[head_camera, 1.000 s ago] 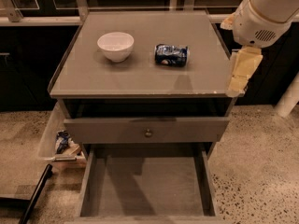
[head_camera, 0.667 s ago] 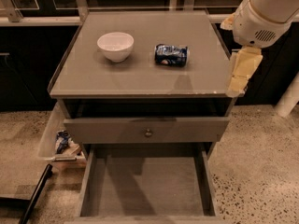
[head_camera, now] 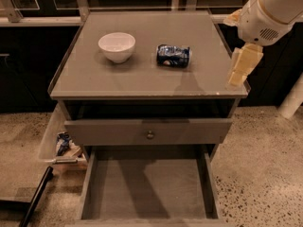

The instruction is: Place pepsi can into middle drawer

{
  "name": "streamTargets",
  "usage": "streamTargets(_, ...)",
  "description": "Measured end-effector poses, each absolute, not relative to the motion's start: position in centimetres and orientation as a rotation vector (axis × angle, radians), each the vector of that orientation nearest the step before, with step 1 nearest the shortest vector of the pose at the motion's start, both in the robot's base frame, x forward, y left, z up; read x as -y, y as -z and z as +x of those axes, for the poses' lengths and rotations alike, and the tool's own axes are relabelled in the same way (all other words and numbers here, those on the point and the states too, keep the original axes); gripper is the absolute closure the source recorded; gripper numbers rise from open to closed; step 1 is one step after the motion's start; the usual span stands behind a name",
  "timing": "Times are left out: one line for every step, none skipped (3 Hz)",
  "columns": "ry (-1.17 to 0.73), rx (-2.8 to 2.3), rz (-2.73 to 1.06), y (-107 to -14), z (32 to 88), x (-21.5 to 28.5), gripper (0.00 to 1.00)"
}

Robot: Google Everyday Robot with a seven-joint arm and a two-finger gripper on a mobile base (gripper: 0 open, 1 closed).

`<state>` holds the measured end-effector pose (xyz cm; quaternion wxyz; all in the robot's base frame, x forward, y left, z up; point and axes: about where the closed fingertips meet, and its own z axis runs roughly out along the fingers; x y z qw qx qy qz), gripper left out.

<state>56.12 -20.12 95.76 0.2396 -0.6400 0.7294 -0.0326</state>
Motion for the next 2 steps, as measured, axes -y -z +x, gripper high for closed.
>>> streamTargets(-0.013, -1.915, -1.694, -94.9, 59.6, 19.2, 0.00)
streamTargets(-0.097, -1.873, -1.665, -93.2, 62.6, 17.9, 0.00)
